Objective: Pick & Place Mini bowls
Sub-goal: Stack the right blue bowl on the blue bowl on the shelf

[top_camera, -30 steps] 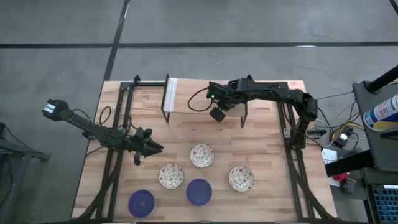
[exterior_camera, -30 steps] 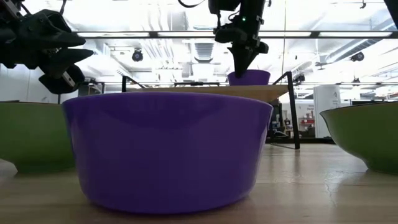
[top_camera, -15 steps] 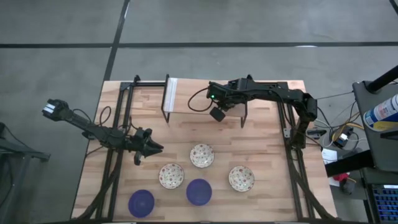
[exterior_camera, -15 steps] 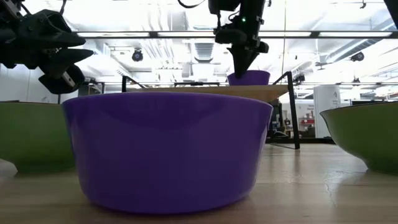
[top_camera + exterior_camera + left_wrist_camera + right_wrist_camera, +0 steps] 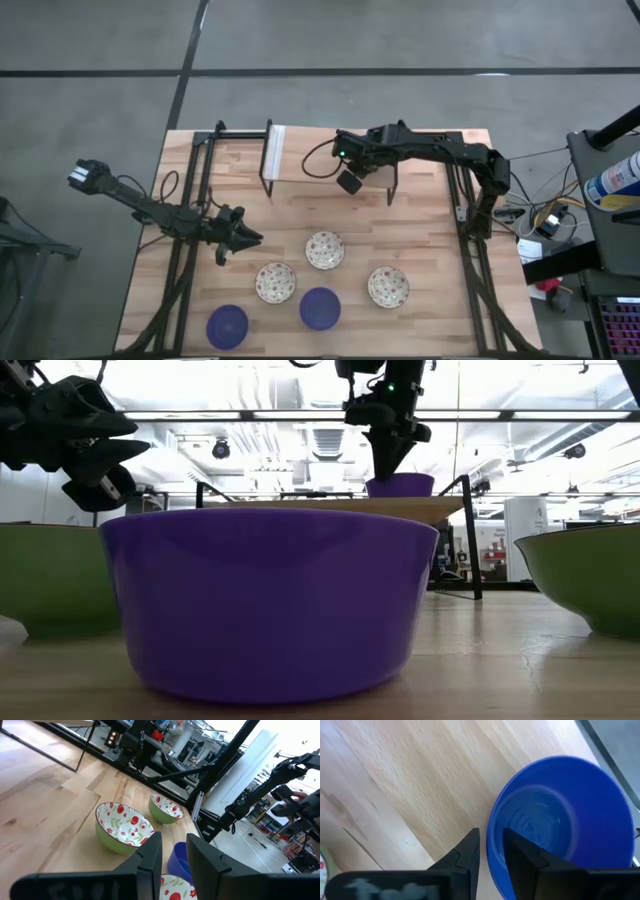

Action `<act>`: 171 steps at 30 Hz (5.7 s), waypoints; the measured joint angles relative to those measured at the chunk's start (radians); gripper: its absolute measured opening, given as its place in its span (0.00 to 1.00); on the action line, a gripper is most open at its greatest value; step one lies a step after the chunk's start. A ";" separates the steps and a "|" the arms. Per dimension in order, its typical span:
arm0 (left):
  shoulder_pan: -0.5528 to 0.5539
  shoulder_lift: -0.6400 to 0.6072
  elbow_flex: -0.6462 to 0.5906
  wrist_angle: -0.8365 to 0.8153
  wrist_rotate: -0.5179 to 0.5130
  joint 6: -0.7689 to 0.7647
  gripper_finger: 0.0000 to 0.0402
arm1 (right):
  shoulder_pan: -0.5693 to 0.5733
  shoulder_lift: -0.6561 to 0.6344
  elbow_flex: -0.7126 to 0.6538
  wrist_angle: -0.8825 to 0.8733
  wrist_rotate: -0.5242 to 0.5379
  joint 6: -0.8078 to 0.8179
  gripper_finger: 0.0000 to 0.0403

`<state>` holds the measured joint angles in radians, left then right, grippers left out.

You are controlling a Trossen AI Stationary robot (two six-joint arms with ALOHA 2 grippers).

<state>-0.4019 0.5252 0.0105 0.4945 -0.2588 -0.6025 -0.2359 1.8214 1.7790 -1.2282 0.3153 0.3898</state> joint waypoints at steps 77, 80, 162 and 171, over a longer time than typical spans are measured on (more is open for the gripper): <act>0.000 0.003 0.000 -0.024 0.007 -0.026 0.21 | 0.836 0.505 0.328 0.529 -0.091 -0.119 0.16; 0.000 0.003 0.000 -0.024 0.007 -0.028 0.21 | 0.844 0.569 0.410 0.435 -0.098 -0.056 0.16; -0.001 0.004 0.000 -0.024 0.007 -0.034 0.21 | 0.836 0.607 0.574 0.013 -0.026 0.082 0.02; 0.000 0.004 0.000 -0.024 0.007 -0.034 0.21 | 0.828 0.525 0.576 -0.088 0.055 0.083 0.02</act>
<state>-0.4024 0.5292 0.0107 0.4703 -0.2514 -0.6366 0.5925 2.3466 2.3554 -1.3163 0.3702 0.4726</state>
